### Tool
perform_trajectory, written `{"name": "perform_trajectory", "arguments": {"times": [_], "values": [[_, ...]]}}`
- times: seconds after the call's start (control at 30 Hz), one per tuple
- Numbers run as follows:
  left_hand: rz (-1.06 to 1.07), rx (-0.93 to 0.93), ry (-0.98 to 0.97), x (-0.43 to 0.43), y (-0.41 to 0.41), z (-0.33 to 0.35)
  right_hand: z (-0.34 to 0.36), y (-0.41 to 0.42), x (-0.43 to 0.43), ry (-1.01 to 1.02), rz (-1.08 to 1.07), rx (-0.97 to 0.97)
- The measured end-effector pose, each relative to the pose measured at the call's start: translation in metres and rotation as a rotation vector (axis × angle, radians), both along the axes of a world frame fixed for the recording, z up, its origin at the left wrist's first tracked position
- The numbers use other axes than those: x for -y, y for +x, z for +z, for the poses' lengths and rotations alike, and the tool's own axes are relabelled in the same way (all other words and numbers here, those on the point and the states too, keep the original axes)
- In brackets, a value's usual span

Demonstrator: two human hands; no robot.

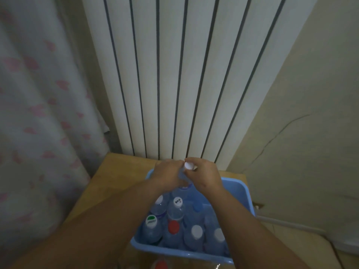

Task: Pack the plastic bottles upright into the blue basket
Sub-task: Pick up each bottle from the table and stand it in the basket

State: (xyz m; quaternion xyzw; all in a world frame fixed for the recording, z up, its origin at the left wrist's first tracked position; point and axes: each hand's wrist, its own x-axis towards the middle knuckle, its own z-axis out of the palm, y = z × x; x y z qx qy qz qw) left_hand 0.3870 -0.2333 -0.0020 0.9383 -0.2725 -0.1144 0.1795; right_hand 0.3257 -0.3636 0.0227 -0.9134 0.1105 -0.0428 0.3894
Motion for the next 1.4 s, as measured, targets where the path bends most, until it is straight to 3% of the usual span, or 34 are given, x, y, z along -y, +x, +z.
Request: {"name": "perform_trajectory", "arguments": {"times": [0.1, 0.23, 0.37, 0.63, 0.9, 1.4], "values": [[-0.035, 0.073, 0.105, 0.001, 0.009, -0.017, -0.01, 0.006, -0.001, -0.018, 0.015, -0.019], [-0.054, -0.016, 0.242, 0.001, 0.022, -0.033, -0.029, 0.013, -0.005, 0.013, 0.033, -0.063], [-0.061, 0.045, 0.385, 0.001, 0.025, -0.038, -0.041, 0.015, -0.007, 0.039, 0.075, -0.117], [-0.021, 0.067, 0.471, -0.007, 0.017, -0.051, -0.063, 0.012, -0.011, 0.034, 0.08, -0.26], [0.002, 0.055, 0.476, -0.013, 0.012, -0.051, -0.064, 0.015, -0.012, -0.051, 0.033, -0.299], [0.119, 0.112, 0.149, -0.031, -0.021, -0.011, -0.028, -0.021, -0.011, -0.058, -0.011, -0.163]]}}
